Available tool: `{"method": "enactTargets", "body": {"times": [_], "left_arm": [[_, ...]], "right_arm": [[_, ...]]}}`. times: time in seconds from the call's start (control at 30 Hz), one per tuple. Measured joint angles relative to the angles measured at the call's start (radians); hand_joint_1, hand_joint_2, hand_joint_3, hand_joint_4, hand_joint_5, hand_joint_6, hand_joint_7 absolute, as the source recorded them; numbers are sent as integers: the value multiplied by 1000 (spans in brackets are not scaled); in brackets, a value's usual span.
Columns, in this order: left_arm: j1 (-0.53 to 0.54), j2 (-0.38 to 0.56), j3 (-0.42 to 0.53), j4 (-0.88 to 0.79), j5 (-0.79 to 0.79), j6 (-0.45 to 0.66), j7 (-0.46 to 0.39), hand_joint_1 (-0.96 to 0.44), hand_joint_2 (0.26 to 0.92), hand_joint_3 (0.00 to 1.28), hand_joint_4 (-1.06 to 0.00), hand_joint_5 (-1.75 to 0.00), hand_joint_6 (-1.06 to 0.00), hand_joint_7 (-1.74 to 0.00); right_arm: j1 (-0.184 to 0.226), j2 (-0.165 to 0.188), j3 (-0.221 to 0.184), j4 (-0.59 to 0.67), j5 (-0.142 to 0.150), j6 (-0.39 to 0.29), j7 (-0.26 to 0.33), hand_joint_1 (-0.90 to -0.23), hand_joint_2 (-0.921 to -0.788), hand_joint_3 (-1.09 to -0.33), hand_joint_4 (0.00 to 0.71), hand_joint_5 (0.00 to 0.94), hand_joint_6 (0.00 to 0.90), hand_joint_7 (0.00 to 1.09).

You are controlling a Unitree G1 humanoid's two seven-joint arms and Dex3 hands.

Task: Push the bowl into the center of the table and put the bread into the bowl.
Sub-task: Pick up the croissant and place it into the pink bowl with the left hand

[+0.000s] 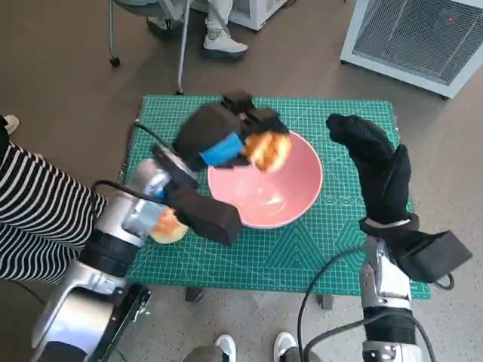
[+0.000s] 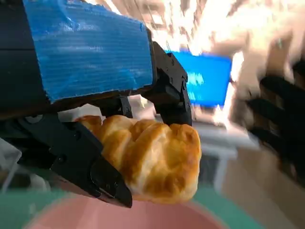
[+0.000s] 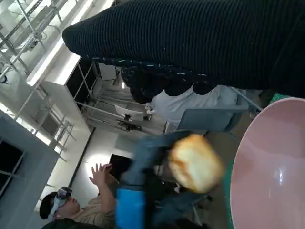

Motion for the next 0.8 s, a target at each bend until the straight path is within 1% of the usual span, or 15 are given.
{"method": "enactTargets", "body": {"times": [0.03, 0.07, 0.1, 0.13, 0.17, 0.2, 0.23, 0.27, 0.3, 0.4, 0.43, 0.5, 0.6, 0.8], "left_arm": [[-4, -9, -8, 26, 1, -3, -11, 0, 921, 133, -621, -1212, -537, -1275], [-7, -18, -13, 48, 1, -4, -22, 0, 921, 171, -565, -1254, -507, -1321], [-10, -26, -16, 68, -1, -4, -36, -7, 895, 180, -487, -1142, -448, -1226], [-14, -32, -20, 84, -1, -3, -51, -11, 877, 171, -463, -999, -428, -1098], [-17, -38, -22, 102, -9, 0, -79, -19, 861, 139, -458, -733, -422, -872], [-20, -42, -23, 113, -15, 5, -105, -20, 853, 121, -444, -607, -411, -762], [-23, -47, -23, 123, -26, 16, -147, -21, 846, 88, -432, -406, -407, -578], [-27, -51, -23, 134, -40, 28, -185, -26, 834, 62, -404, -261, -387, -442], [-30, -56, -22, 141, -52, 42, -224, -30, 827, 45, -387, -168, -376, -351], [-41, -67, -23, 160, -63, 81, -316, -95, 801, 16, -303, -55, -332, -194], [-45, -69, -25, 165, -63, 87, -333, -107, 797, 13, -290, -44, -327, -174], [-51, -71, -27, 175, -63, 97, -360, -143, 786, 6, -232, -18, -302, -117], [-59, -72, -27, 185, -63, 103, -387, -173, 777, 2, -178, -6, -278, -78], [-59, -65, -9, 182, -90, 74, -410, -207, 762, 0, -139, -1, -251, -42]], "right_arm": [[2, 0, 0, -3, 0, 2, 0, -807, -921, -777, 223, 4, -1, 612], [5, 0, 0, -6, 0, 4, 0, -809, -921, -775, 224, 5, -1, 612], [8, 0, 0, -10, 0, 5, 0, -810, -921, -774, 224, 5, -1, 612], [12, 0, 0, -14, 0, 6, 0, -810, -921, -773, 225, 5, -1, 613], [15, 0, 0, -18, 0, 7, 0, -810, -921, -772, 225, 5, -1, 613], [18, 0, 0, -21, 0, 9, 0, -811, -921, -772, 225, 5, -1, 613], [21, 0, 0, -25, 0, 11, 0, -811, -921, -771, 225, 5, -1, 613], [25, -1, -1, -28, 0, 14, -1, -811, -921, -770, 226, 5, -1, 613], [28, -1, -1, -31, 0, 15, -1, -811, -921, -770, 226, 5, -1, 613], [34, -1, -1, -43, 0, 21, -2, -812, -921, -769, 224, 4, -1, 612], [35, -1, -2, -46, -1, 22, -3, -812, -921, -769, 224, 4, -1, 612], [36, -1, -2, -51, -1, 22, -5, -809, -921, -769, 223, 3, -1, 607], [38, -1, -2, -57, -1, 24, -8, -800, -921, -769, 222, 3, -1, 600], [42, -1, -2, -63, -1, 29, -10, -798, -921, -766, 225, 4, -1, 597]]}}
